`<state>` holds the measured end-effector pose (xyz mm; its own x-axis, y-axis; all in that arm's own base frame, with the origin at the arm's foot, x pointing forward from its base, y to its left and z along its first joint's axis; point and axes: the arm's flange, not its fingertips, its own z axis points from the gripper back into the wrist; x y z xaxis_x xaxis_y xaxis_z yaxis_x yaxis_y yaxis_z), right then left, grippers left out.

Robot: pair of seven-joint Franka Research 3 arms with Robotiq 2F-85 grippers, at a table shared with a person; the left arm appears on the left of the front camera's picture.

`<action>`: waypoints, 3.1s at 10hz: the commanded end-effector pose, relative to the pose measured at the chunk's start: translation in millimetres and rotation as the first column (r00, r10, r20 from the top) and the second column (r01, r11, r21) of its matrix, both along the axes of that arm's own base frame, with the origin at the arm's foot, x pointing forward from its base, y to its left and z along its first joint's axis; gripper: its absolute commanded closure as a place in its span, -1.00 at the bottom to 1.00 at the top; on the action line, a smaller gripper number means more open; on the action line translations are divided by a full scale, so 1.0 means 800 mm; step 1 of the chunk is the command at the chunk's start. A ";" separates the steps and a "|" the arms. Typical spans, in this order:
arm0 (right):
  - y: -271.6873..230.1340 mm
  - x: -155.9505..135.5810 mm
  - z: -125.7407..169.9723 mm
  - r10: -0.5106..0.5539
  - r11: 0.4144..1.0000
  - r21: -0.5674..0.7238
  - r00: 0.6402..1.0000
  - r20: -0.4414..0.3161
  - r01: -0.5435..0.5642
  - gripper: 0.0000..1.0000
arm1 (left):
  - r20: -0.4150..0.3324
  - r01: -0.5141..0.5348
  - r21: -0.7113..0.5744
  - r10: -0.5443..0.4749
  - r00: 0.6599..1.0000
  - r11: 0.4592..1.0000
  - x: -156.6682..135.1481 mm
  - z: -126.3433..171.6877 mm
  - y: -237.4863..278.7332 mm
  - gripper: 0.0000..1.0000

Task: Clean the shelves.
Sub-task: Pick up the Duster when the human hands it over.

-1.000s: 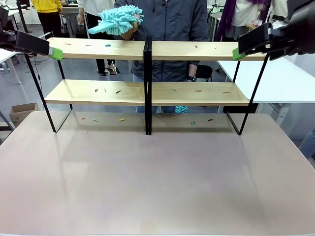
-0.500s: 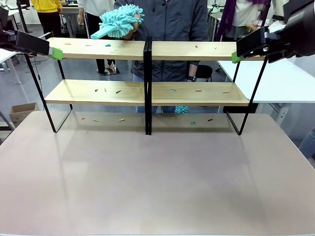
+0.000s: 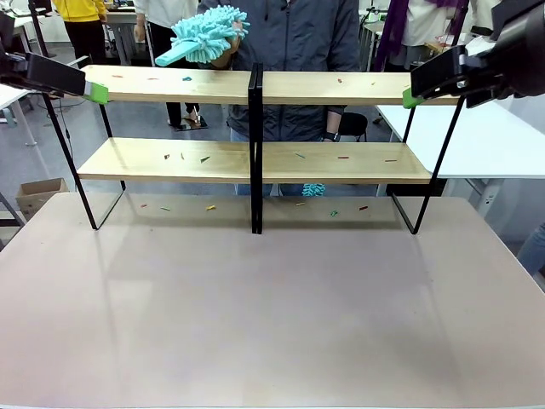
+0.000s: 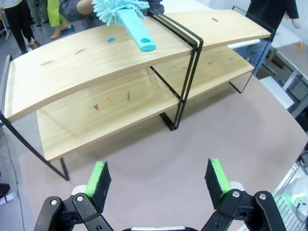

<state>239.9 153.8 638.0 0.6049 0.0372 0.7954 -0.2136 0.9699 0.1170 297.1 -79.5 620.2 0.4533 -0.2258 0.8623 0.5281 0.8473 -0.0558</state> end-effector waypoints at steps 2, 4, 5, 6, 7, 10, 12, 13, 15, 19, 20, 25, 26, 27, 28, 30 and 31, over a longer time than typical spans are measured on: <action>0.001 0.000 -0.001 0.004 1.000 0.003 1.000 -0.003 -0.004 -1.00 | 0.008 0.007 -0.012 -0.007 1.000 1.000 0.000 0.001 0.000 -1.00; 0.001 0.000 -0.001 0.004 1.000 0.003 1.000 -0.003 -0.004 -1.00 | 0.008 0.007 -0.012 -0.007 1.000 1.000 0.000 0.001 0.000 -1.00; 0.001 0.000 -0.001 0.004 1.000 0.003 1.000 -0.003 -0.004 -1.00 | 0.000 0.000 0.000 0.000 1.000 1.000 0.000 0.000 0.000 -1.00; 0.001 0.000 -0.001 0.004 1.000 0.003 1.000 -0.003 -0.004 -1.00 | -0.110 0.145 -0.092 -0.155 0.982 0.985 0.001 0.013 0.013 -1.00; 0.001 0.000 -0.001 0.004 1.000 0.003 1.000 -0.003 -0.004 -1.00 | -0.235 0.256 -0.195 -0.299 0.925 0.947 0.009 0.023 0.025 -1.00; 0.001 0.000 -0.001 0.004 1.000 0.003 1.000 -0.003 -0.004 -1.00 | -0.395 0.355 -0.597 -0.648 0.651 0.720 0.105 0.014 0.065 -1.00; 0.001 0.000 -0.001 0.004 1.000 0.003 1.000 -0.003 -0.004 -1.00 | -0.284 0.278 -0.811 -0.762 0.582 0.515 0.139 -0.013 0.081 -1.00; 0.001 0.000 -0.001 0.004 1.000 0.003 1.000 -0.003 -0.004 -1.00 | -0.360 0.146 -0.841 -0.739 0.569 0.522 0.120 -0.013 0.086 -1.00; 0.001 0.000 -0.001 0.004 1.000 0.003 1.000 -0.003 -0.004 -1.00 | -0.215 0.336 -0.791 -0.746 0.631 0.512 0.122 -0.016 0.092 -1.00; 0.001 0.000 -0.001 0.004 1.000 0.003 1.000 -0.003 -0.004 -1.00 | -0.436 -0.077 -0.846 -0.600 0.671 0.528 0.279 -0.007 0.036 -1.00; 0.001 0.000 -0.001 0.004 1.000 0.003 1.000 -0.003 -0.004 -1.00 | -0.436 -0.110 -0.852 -0.579 0.689 0.511 0.303 -0.005 0.028 -1.00; 0.001 0.000 -0.001 0.004 1.000 0.003 1.000 -0.003 -0.004 -1.00 | -0.515 -0.235 -0.812 -0.467 0.719 0.533 0.383 -0.021 0.006 -1.00; 0.001 0.000 -0.001 0.004 1.000 0.003 1.000 -0.003 -0.004 -1.00 | -0.525 -0.243 -0.808 -0.469 0.711 0.536 0.387 -0.027 0.004 -1.00; 0.001 0.000 -0.001 0.004 1.000 0.003 1.000 -0.003 -0.004 -1.00 | -0.519 -0.239 -0.811 -0.470 0.714 0.534 0.387 -0.030 0.004 -1.00; 0.001 0.000 -0.001 0.004 1.000 0.003 1.000 -0.003 -0.004 -1.00 | -0.511 -0.237 -0.815 -0.463 0.724 0.529 0.386 -0.034 0.007 -0.78; 0.001 0.000 -0.001 0.004 1.000 0.003 1.000 -0.003 -0.004 -1.00 | -0.515 -0.242 -0.813 -0.461 0.723 0.529 0.385 -0.036 0.007 0.39; 0.001 0.000 -0.001 0.004 1.000 0.003 1.000 -0.003 -0.004 -1.00 | -0.509 -0.237 -0.816 -0.458 0.729 0.528 0.385 -0.035 0.005 0.29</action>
